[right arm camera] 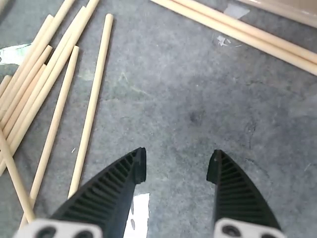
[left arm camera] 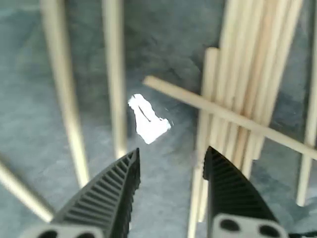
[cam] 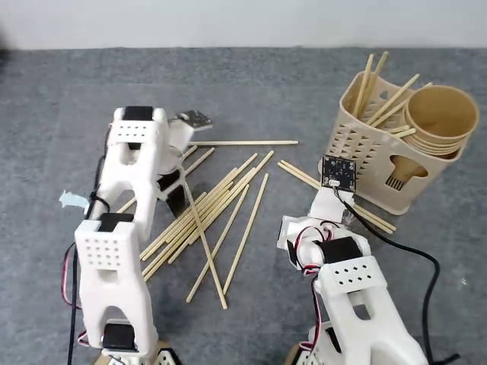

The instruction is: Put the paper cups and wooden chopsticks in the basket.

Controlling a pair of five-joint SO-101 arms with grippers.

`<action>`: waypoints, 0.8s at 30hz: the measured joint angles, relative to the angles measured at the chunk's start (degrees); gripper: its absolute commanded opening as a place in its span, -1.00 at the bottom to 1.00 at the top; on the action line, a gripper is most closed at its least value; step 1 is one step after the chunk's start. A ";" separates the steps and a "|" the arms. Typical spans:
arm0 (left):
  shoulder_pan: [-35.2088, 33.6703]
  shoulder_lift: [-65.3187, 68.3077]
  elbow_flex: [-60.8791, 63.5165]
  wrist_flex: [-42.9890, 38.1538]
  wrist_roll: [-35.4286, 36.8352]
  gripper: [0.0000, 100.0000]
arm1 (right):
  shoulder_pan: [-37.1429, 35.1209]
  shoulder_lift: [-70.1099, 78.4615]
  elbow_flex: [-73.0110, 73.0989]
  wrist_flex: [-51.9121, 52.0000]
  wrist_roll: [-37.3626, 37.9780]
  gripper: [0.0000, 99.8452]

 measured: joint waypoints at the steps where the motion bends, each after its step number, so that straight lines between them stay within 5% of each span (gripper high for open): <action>1: 0.62 0.18 0.26 0.00 0.00 -0.59 | 0.00 0.00 0.00 0.00 0.00 -0.56; 12: 2.29 0.26 5.45 0.00 0.00 -0.59 | 0.00 0.00 0.00 0.00 0.00 -0.56; 24: 3.34 -1.05 11.43 -4.13 -0.26 -0.97 | 0.00 0.00 0.00 0.00 0.00 -0.56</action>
